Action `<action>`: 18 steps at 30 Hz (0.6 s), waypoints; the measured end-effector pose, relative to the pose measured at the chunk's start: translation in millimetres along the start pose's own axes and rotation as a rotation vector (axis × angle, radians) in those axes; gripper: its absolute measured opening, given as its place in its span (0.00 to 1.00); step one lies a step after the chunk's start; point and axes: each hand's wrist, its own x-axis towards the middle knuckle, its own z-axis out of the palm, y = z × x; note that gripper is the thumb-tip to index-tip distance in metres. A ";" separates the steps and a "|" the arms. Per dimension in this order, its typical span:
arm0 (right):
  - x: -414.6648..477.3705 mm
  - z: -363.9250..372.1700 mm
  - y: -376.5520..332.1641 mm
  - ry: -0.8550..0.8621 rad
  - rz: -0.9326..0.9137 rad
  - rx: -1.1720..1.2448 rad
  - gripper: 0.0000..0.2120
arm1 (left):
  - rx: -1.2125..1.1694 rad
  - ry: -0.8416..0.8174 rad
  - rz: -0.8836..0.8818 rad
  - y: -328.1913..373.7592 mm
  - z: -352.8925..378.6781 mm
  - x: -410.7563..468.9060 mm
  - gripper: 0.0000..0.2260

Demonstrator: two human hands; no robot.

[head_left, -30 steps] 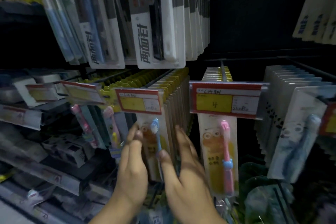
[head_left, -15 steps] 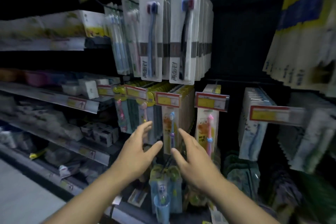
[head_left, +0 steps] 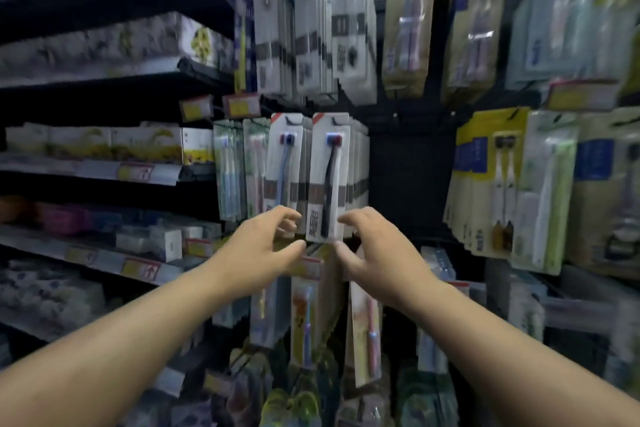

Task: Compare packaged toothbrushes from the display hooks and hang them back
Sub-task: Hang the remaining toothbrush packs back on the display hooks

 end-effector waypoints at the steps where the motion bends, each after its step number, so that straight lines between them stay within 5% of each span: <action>1: 9.3 -1.9 1.3 0.034 0.037 0.058 0.22 | -0.046 0.015 -0.034 4.3 -0.3 11.0 0.21; 8: 70.8 4.9 12.8 0.110 0.259 0.315 0.32 | -0.138 -0.028 -0.226 23.1 18.0 79.5 0.35; 18: 125.1 9.8 20.6 0.175 0.287 0.305 0.36 | -0.175 0.040 -0.193 35.3 31.1 122.6 0.50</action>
